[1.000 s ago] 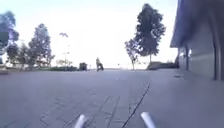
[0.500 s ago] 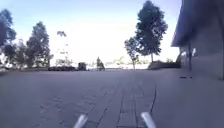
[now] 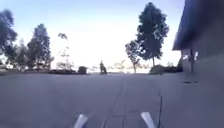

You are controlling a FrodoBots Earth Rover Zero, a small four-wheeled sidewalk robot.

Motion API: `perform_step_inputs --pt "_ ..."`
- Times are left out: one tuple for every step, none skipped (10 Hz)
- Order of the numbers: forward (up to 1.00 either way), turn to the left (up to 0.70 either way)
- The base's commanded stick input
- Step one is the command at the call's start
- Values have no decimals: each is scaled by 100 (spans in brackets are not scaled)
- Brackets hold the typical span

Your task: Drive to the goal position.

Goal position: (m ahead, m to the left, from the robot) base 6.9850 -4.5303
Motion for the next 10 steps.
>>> perform_step_inputs --pt "98 0" --pt "98 0" --pt "98 0" --pt "98 0" --pt "98 0" --pt "98 0" --pt "98 0" --pt "98 0" --pt "98 0" --pt "98 0"
